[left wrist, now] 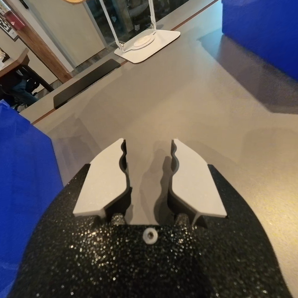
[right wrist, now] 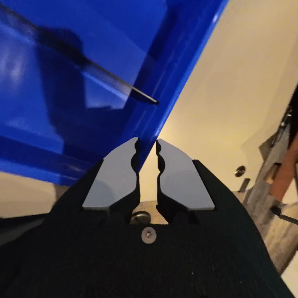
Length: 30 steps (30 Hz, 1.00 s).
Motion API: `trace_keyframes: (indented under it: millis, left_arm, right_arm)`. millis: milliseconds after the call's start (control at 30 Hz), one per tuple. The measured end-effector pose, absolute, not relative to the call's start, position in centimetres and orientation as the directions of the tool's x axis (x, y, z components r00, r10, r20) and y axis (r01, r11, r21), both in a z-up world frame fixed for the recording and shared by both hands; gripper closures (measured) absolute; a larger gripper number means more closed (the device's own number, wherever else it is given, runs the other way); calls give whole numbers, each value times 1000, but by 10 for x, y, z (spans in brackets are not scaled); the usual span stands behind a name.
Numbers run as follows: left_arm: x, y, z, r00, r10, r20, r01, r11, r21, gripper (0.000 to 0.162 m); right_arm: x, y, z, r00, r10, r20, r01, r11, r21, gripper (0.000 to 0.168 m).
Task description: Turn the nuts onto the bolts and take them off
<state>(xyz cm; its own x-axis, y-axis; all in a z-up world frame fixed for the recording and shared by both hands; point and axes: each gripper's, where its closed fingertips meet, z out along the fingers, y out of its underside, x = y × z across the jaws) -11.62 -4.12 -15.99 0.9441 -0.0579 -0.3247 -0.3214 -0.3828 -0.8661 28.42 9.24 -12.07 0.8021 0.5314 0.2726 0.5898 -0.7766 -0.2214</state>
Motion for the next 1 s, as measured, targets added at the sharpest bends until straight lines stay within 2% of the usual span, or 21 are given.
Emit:
trace_keyframes:
  millis: [100,167,233,367,400,567,733,1000]
  left_arm:
    - [-116,-41,-160,943,-61,-328,-325,-385,-864,109]
    - [-116,-41,-161,941,-62,-331,-329,-386,-862,109]
    - [-116,-41,-161,940,-63,-335,-332,-389,-859,109]
    - [-115,-40,-163,937,-68,-343,-341,-397,-852,109]
    - [-115,-40,-164,935,-69,-347,-345,-400,-849,109]
    - [-114,-39,-166,929,-73,-364,-361,-411,-837,109]
    - [-115,-39,-167,927,-72,-368,-363,-413,-835,110]
    - [-116,-39,-168,925,-65,-374,-366,-417,-832,110]
  right_arm:
    - [299,114,-122,807,523,275,585,-775,-239,149]
    - [296,116,-129,819,548,169,573,-785,-235,134]
    - [299,118,-139,812,567,135,583,-788,-197,129]
    - [299,122,-155,788,611,75,615,-778,-126,142]
    - [295,123,-157,786,616,55,617,-777,-126,150]
    - [287,141,-157,823,567,-11,557,-813,-170,160]
    - [290,169,-156,861,508,-26,489,-840,-234,162]
    - [306,199,-155,889,457,-34,435,-866,-247,163]
